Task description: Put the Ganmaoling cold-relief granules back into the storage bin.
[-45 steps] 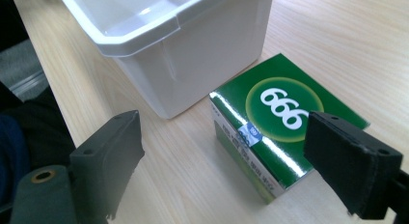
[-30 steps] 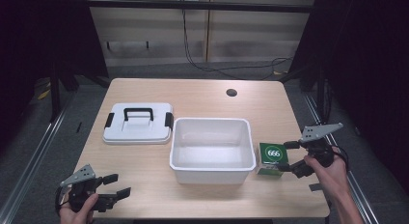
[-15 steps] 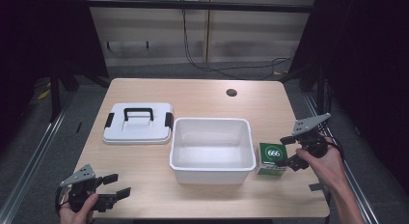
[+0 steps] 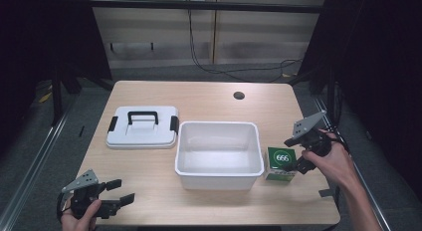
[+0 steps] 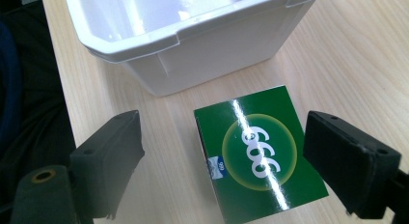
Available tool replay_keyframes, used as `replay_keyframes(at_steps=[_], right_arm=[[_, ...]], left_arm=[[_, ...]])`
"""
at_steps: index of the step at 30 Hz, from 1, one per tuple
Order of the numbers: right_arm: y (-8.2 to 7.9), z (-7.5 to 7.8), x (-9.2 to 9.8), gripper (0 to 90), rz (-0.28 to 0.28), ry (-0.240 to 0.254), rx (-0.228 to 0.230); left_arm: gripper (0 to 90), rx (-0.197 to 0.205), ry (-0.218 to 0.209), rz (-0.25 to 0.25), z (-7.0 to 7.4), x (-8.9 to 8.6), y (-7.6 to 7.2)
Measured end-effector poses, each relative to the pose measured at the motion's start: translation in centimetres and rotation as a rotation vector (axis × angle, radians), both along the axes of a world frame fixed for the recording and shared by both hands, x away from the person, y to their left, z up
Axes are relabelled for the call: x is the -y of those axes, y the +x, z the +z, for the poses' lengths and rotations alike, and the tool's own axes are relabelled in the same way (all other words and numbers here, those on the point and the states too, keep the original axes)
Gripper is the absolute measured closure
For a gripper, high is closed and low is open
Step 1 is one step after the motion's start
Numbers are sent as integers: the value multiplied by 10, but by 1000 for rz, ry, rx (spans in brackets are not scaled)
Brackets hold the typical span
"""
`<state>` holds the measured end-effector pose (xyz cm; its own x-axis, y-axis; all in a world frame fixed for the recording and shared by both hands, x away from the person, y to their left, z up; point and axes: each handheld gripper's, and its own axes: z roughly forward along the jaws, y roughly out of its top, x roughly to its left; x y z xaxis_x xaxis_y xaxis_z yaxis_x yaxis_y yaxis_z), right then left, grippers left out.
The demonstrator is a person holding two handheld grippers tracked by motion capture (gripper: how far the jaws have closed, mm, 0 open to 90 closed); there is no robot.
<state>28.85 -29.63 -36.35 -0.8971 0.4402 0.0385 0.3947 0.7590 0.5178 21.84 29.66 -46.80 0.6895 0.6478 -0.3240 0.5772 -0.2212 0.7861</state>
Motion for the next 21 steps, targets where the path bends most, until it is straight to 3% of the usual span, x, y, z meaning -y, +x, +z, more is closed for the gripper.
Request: replay_keyframes(at_steps=[4, 8, 12, 14, 17, 21], right_arm=[[6, -1, -5, 134, 32, -61, 2], [12, -6, -9, 127, 60, -92, -4], [17, -9, -11, 108, 70, -140, -29], [19, -11, -11, 81, 81, -154, -6], [23, -15, -11, 79, 112, -159, -31], [26, -22, -14, 78, 140, -202, -74]], left_arm=[[193, 1, 0, 0, 0, 0, 0], [193, 0, 0, 3, 0, 0, 0], [193, 0, 0, 3, 0, 0, 0], [193, -1, 0, 3, 0, 0, 0], [193, -1, 1, 2, 0, 0, 0], [193, -1, 8, 2, 0, 0, 0]])
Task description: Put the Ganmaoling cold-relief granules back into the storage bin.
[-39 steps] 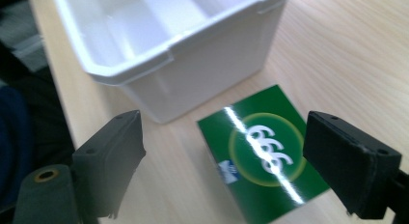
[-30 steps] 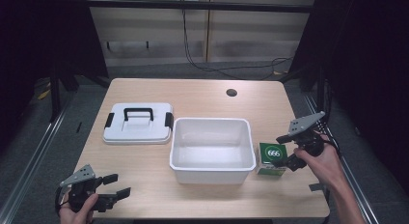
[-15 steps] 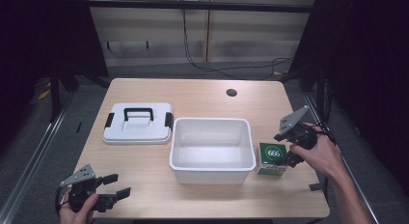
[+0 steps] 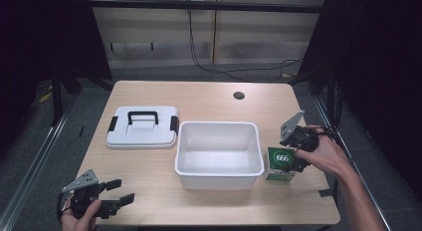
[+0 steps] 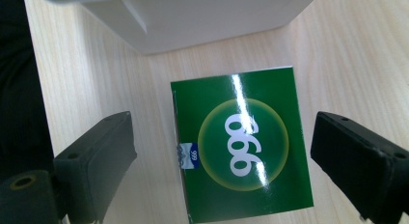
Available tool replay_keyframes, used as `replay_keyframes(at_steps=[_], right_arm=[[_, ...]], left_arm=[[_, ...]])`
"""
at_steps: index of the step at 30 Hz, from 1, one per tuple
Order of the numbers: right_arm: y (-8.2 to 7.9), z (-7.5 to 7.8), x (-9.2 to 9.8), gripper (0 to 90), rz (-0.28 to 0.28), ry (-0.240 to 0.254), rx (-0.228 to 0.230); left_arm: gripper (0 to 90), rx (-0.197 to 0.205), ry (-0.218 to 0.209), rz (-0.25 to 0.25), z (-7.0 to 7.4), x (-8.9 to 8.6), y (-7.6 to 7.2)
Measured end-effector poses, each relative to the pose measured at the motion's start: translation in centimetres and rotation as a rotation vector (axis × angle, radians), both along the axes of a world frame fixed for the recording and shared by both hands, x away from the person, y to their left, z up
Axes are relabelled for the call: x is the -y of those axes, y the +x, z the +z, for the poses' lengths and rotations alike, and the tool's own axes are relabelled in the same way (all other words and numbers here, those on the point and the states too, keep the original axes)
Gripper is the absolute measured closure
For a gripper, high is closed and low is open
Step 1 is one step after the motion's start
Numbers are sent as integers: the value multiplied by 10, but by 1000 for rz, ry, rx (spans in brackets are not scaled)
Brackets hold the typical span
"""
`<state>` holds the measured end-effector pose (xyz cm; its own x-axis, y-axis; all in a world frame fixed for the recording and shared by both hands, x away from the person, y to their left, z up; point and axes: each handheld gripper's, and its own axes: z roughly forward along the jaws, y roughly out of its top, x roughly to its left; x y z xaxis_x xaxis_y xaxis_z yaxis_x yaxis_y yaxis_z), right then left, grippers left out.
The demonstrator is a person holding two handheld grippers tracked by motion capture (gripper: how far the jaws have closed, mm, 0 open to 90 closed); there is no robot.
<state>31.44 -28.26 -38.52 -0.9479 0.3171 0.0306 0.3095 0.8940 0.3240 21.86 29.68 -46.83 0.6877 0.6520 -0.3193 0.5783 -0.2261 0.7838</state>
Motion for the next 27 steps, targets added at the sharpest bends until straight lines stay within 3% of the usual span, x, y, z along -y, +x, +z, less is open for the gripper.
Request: replay_keyframes(at_steps=[6, 10, 14, 19, 27], right_arm=[[8, -11, -4, 78, 19, -72, -15], [13, -14, -5, 78, 19, -91, -17], [16, -19, -6, 78, 73, -115, -32], [17, -24, -7, 78, 86, -169, -46], [20, -35, -9, 86, 112, -201, -61]], left_arm=[[193, -9, 2, -7, -1, 1, 0], [193, -11, 4, -16, -1, 2, 1], [193, -17, 2, -18, -2, 2, 1], [193, -20, 15, -28, -2, 3, 2], [193, -22, 13, -29, -3, 3, 2]])
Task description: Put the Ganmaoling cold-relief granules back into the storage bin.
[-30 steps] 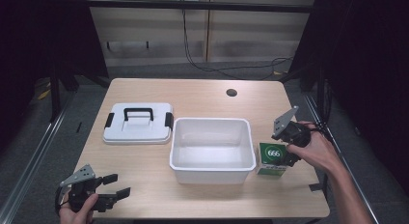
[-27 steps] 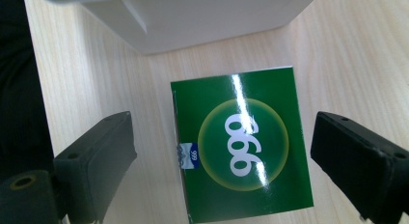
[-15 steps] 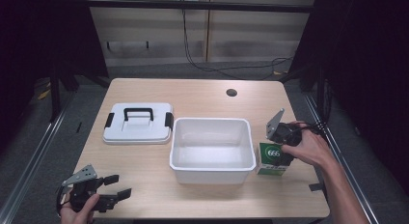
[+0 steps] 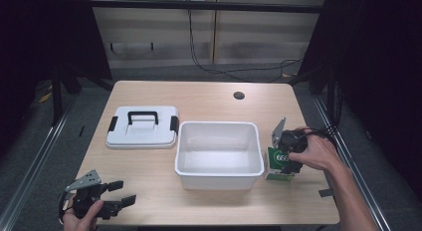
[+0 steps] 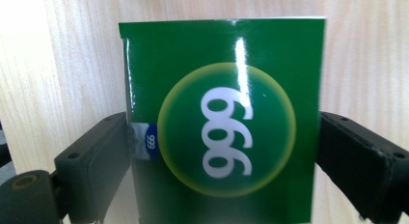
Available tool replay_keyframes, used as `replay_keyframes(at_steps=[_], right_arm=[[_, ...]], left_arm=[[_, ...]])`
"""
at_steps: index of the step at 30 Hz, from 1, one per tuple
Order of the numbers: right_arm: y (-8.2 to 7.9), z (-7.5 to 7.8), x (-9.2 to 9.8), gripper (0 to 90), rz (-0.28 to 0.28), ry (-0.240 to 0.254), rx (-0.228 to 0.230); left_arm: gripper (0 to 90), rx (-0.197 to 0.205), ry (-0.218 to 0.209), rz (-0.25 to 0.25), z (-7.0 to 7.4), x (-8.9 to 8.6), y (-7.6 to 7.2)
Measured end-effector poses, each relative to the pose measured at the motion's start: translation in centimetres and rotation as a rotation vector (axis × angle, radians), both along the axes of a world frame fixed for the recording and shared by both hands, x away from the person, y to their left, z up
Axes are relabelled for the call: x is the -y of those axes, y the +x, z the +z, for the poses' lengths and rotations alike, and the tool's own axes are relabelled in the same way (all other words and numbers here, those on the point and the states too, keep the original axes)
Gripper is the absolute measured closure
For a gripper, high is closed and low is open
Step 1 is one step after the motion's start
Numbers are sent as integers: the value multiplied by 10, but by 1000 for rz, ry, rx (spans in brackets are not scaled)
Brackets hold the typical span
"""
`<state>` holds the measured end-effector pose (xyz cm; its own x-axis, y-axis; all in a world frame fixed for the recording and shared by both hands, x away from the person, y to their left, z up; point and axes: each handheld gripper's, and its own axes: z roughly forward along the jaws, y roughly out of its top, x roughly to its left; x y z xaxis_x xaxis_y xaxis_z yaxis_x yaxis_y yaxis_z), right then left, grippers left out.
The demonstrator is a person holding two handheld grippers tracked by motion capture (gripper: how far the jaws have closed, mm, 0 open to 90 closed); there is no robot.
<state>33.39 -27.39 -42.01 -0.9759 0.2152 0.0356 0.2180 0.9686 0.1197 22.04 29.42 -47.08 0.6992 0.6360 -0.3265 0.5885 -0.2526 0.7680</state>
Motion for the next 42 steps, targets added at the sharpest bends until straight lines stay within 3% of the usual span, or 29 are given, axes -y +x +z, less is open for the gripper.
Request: replay_keyframes(at_steps=[2, 11, 18, 24, 25, 42], right_arm=[[0, -3, -2, 101, 6, -21, -7], [-2, -5, -5, 154, 31, -19, 8], [-5, -2, 1, 157, -12, -7, 18], [-9, 5, 5, 158, -61, 34, 25], [-7, 6, 6, 158, -41, 43, 32], [-18, 22, 19, 158, -120, 139, 49]], left_arm=[[193, -1, 1, 0, 0, 0, 0], [193, 3, -2, 2, 0, 0, 0], [193, 3, -3, 4, 0, 0, 0], [193, 4, -3, 2, 1, 0, -1], [193, 5, -4, 1, 1, 0, -1], [193, 6, -4, 4, 1, 0, -1]])
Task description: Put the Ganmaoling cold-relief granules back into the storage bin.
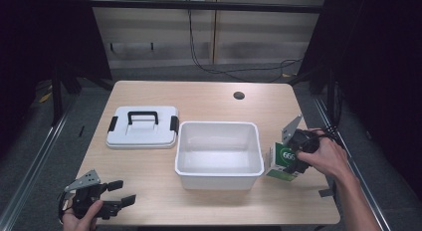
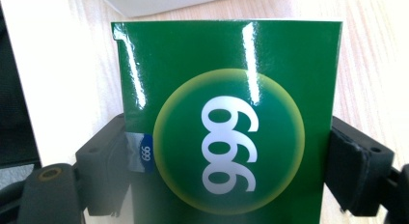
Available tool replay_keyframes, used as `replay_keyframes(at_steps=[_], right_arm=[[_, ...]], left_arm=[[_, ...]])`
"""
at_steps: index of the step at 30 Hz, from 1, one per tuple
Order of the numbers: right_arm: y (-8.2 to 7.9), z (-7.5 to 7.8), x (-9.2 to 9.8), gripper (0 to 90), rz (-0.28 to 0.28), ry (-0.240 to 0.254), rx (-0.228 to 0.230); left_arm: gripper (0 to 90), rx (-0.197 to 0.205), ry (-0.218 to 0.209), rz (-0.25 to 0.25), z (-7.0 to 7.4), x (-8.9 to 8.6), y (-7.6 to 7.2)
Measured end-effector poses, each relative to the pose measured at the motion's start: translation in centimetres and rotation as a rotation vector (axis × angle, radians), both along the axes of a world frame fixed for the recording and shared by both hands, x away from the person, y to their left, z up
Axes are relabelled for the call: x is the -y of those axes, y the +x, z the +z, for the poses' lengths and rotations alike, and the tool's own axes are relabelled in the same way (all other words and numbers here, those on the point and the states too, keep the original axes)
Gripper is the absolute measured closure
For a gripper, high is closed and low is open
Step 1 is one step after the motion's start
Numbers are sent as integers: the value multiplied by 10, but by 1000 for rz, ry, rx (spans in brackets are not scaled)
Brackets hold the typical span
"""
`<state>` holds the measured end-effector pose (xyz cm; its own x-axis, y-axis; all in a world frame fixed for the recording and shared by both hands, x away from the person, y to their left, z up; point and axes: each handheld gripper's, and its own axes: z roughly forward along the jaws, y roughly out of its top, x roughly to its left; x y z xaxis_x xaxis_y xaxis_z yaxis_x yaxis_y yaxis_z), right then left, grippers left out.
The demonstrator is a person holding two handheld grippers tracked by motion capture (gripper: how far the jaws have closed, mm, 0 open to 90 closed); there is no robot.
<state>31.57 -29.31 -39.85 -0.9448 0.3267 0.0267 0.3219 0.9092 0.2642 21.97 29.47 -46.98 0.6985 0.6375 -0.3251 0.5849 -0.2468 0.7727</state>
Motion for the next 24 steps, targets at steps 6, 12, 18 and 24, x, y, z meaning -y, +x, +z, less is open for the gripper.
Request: replay_keyframes(at_steps=[6, 12, 18, 24], right_arm=[[-4, 5, 8, 159, -14, 50, 5], [-8, 9, 15, 159, -30, 89, 4], [-15, 16, 22, 159, -45, 129, 37], [-18, 21, 25, 160, -45, 161, 51]], left_arm=[[193, -1, -1, 0, 0, 0, 0], [193, 1, -6, 6, 0, 0, 0], [193, 3, -4, 7, 0, 0, 0], [193, 3, -3, 7, 0, 0, 0]])
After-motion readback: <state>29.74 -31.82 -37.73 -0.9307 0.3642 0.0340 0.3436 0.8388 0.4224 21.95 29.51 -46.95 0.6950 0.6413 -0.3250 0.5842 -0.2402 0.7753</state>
